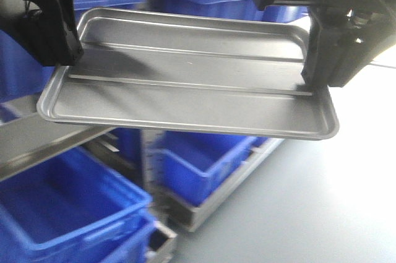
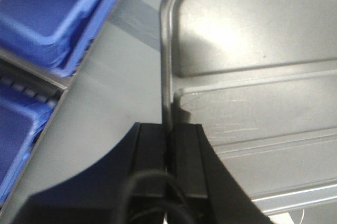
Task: Grab silver tray and stack on right shelf
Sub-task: 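Hold the tray level with both grippers while the base drives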
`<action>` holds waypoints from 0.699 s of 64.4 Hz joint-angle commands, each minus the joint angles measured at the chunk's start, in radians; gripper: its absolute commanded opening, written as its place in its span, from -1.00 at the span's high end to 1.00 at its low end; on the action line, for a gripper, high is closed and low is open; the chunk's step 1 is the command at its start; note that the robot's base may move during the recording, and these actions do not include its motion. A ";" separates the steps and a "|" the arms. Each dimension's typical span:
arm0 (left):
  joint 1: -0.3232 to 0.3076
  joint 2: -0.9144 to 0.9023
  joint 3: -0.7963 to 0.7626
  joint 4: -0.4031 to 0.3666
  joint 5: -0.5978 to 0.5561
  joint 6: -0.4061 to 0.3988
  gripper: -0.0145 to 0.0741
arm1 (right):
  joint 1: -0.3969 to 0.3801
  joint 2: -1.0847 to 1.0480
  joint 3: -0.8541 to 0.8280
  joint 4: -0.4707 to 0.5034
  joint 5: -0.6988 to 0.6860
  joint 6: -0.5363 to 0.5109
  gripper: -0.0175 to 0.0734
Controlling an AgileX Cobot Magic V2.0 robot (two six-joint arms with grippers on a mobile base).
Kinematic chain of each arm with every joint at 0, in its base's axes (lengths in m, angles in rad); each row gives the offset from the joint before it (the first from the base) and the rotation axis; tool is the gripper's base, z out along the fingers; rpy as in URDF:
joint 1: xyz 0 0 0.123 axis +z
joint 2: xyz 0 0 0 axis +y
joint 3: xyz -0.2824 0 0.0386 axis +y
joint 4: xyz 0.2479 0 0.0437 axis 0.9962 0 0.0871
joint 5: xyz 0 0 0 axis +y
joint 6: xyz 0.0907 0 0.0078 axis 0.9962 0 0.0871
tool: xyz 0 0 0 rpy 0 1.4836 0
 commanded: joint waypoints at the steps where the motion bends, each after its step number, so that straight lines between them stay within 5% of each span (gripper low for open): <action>1: -0.017 -0.036 -0.029 -0.004 -0.038 0.018 0.89 | 0.005 -0.037 -0.030 -0.023 -0.064 -0.031 0.49; 45: -0.017 -0.036 -0.029 -0.004 -0.036 0.018 0.89 | 0.005 -0.037 -0.030 -0.023 -0.063 -0.031 0.49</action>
